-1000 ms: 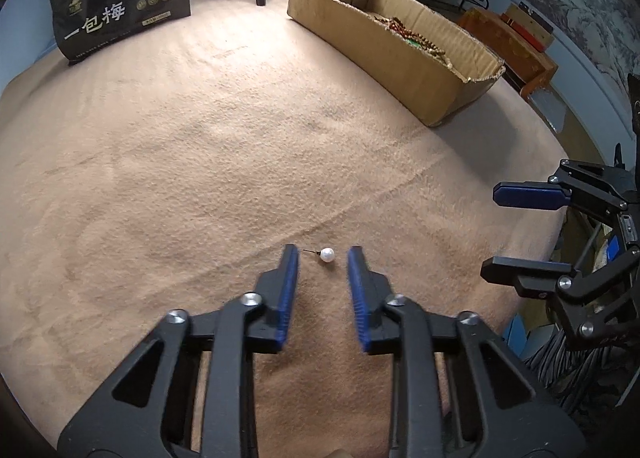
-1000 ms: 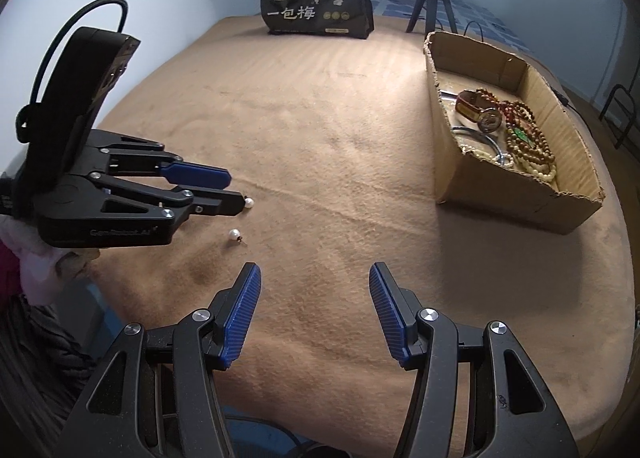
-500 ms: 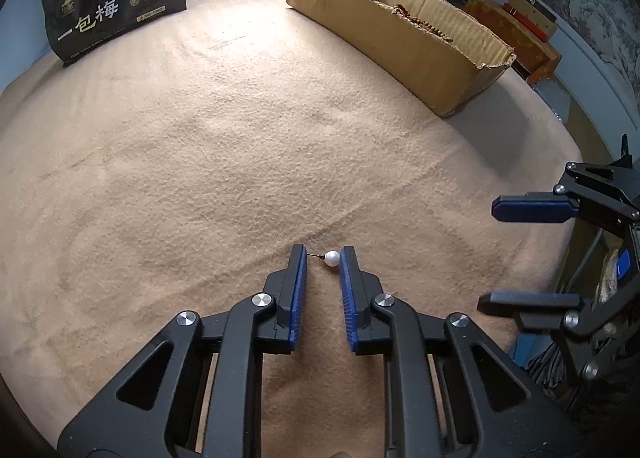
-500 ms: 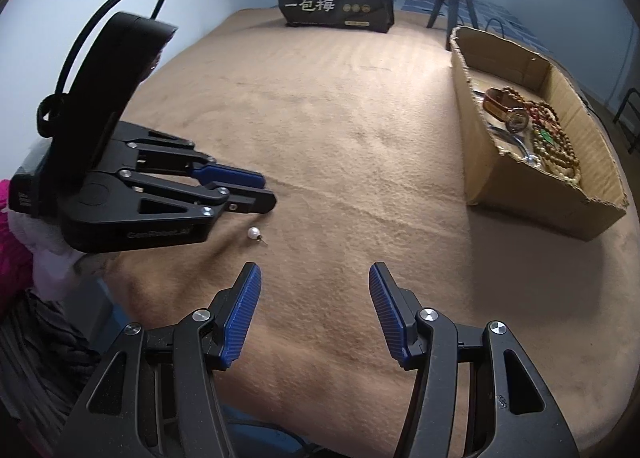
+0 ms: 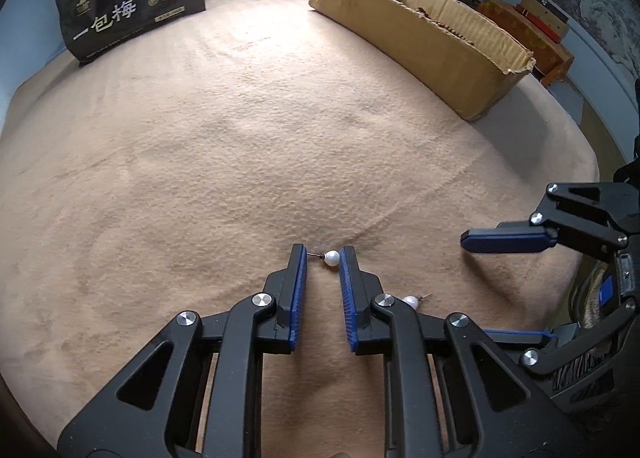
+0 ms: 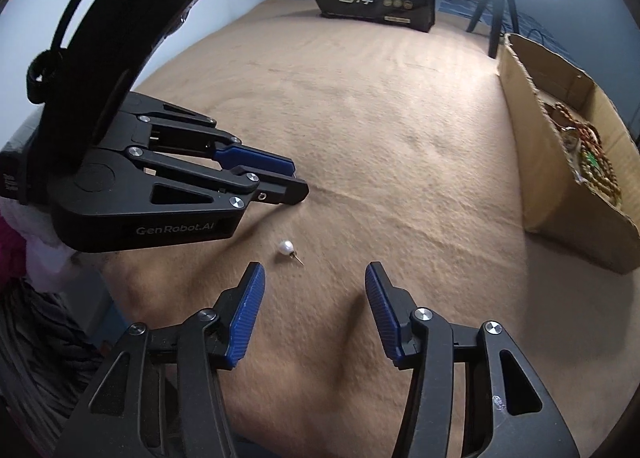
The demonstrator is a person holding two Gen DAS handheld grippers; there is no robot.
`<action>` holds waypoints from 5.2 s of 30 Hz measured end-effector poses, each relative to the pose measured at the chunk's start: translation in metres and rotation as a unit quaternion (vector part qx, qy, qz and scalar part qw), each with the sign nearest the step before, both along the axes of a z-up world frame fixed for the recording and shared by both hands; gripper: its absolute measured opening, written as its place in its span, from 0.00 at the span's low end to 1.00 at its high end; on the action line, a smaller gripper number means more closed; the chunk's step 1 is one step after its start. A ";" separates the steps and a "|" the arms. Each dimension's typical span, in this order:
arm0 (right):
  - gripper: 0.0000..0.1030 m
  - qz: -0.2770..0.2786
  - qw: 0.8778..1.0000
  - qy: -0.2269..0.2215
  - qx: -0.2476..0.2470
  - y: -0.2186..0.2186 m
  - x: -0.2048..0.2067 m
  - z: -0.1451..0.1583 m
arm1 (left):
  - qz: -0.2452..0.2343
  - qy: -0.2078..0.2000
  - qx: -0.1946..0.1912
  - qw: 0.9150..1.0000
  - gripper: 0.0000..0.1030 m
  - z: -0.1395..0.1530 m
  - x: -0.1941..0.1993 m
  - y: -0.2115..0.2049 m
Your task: Organize jewelry
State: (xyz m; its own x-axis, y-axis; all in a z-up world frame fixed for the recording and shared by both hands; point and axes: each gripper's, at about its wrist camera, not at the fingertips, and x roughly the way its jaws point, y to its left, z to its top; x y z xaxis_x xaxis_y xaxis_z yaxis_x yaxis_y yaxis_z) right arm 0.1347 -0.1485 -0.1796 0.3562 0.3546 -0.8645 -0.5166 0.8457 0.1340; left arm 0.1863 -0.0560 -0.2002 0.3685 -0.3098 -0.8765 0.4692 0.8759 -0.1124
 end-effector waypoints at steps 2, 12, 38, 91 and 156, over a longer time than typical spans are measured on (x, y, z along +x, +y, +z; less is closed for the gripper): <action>0.43 0.004 1.000 0.004 0.002 0.004 0.003 -0.003 | 0.006 0.000 -0.001 1.000 0.15 0.000 0.002 0.005; 0.24 0.026 1.000 -0.006 -0.015 0.024 0.011 -0.011 | 0.023 0.000 -0.004 1.000 0.15 -0.001 0.006 0.016; 0.08 -0.057 0.994 -0.083 0.037 -0.030 0.021 0.069 | 0.066 -0.060 -0.060 0.994 0.15 0.062 0.024 0.013; 0.08 -0.212 0.974 -0.080 0.013 -0.173 0.124 0.095 | 0.039 -0.118 -0.117 0.985 0.15 0.114 0.170 -0.143; 0.74 -0.250 0.949 -0.188 -0.043 -0.156 0.063 0.161 | 0.068 -0.209 -0.096 0.971 0.76 0.199 0.064 -0.084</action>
State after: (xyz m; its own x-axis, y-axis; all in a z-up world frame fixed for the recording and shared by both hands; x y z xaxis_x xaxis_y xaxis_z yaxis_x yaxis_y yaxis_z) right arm 0.1979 -0.3048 -0.0188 0.7498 -0.0055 -0.6616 -0.0454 0.9972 -0.0598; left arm 0.2505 -0.1398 -0.0016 0.7287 -0.3761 -0.5723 0.3900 0.9149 -0.1047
